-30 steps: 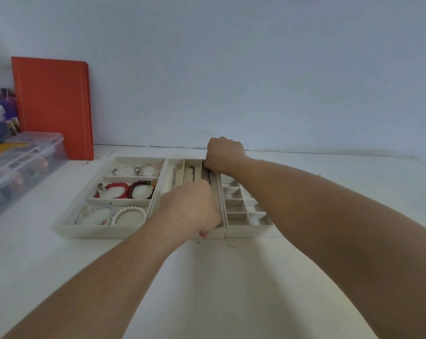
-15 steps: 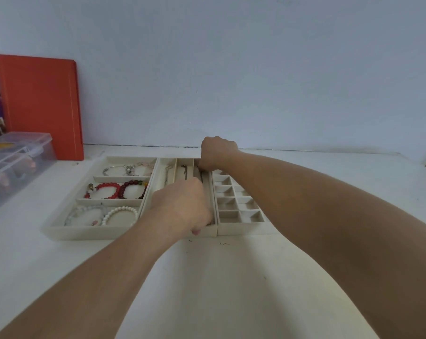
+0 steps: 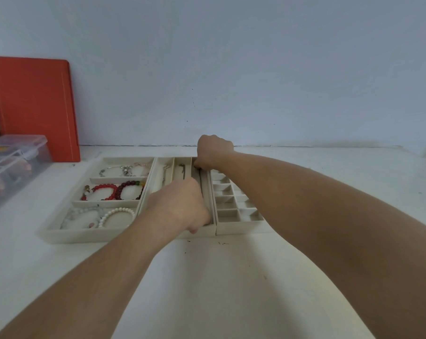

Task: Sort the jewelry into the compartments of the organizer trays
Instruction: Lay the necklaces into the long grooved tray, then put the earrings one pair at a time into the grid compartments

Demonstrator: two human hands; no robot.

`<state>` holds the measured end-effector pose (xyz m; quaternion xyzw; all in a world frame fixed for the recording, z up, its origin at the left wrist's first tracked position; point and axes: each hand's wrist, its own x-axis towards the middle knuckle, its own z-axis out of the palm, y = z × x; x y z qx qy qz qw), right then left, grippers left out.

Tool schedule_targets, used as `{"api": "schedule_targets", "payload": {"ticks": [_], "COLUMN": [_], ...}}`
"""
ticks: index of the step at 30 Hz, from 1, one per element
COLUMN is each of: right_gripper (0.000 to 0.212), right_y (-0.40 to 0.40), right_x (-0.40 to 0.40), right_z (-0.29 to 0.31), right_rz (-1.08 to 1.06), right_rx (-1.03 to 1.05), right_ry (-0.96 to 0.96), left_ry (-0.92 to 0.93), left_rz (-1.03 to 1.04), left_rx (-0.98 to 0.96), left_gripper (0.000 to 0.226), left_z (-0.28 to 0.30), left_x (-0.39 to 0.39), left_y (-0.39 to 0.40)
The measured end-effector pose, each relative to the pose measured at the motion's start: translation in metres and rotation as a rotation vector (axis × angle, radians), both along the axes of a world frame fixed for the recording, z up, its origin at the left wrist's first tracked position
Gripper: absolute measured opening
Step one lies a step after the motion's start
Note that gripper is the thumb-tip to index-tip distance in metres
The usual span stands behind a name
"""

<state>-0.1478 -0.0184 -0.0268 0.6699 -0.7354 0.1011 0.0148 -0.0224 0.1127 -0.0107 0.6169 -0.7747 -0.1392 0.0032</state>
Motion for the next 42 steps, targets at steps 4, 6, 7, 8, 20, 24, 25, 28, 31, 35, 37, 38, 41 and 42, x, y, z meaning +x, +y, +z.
{"api": "schedule_targets", "payload": {"ticks": [4, 6, 7, 8, 20, 24, 25, 28, 31, 35, 37, 38, 41, 42], "right_gripper": [0.023, 0.023, 0.022, 0.022, 0.019, 0.007, 0.006, 0.021, 0.015, 0.011, 0.011, 0.01, 0.007, 0.006], "right_y": [0.001, 0.002, 0.002, 0.003, 0.02, 0.033, 0.038, 0.058, 0.088, 0.132, 0.148, 0.153, 0.166, 0.17], "right_x": [0.0, 0.001, 0.001, 0.001, -0.024, -0.051, -0.061, -0.098, -0.142, -0.194, -0.21, -0.214, -0.22, -0.22], "right_z": [-0.001, -0.001, -0.001, -0.001, 0.033, 0.047, 0.05, 0.054, 0.054, 0.035, 0.019, 0.012, -0.009, -0.014], "right_rz": [-0.006, -0.006, -0.007, -0.008, -0.058, -0.111, -0.122, -0.181, -0.189, -0.179, -0.162, -0.142, -0.038, -0.002], "right_rx": [-0.007, -0.01, -0.013, -0.012, -0.077, -0.124, -0.14, -0.14, -0.132, -0.161, -0.14, -0.128, -0.1, -0.1], "right_ry": [-0.016, -0.018, -0.017, -0.015, -0.029, -0.049, -0.069, -0.138, -0.266, -0.424, -0.434, -0.437, -0.467, -0.489], "left_ry": [0.004, 0.01, 0.007, 0.006, 0.155, 0.164, 0.184, 0.253, 0.361, 0.479, 0.491, 0.502, 0.53, 0.535], "left_rz": [0.0, 0.001, -0.001, -0.001, -0.004, 0.028, 0.022, 0.007, 0.0, -0.038, -0.063, -0.084, -0.162, -0.19], "left_rx": [0.009, 0.011, 0.011, 0.016, -0.001, -0.143, -0.177, -0.249, -0.265, -0.293, -0.278, -0.261, -0.232, -0.228], "left_gripper": [0.012, 0.011, 0.011, 0.012, 0.017, 0.01, 0.009, 0.015, 0.013, 0.008, 0.006, 0.006, 0.002, 0.002], "left_z": [0.0, 0.0, 0.0, 0.0, 0.012, 0.008, 0.009, 0.012, 0.015, 0.012, 0.009, 0.008, 0.008, 0.009], "left_x": [0.0, 0.001, 0.001, 0.002, 0.017, 0.017, 0.015, 0.012, 0.008, -0.008, -0.025, -0.034, -0.068, -0.08], "left_y": [-0.001, -0.001, -0.001, -0.002, -0.012, -0.008, -0.005, 0.001, 0.006, 0.01, 0.012, 0.012, 0.014, 0.014]}}
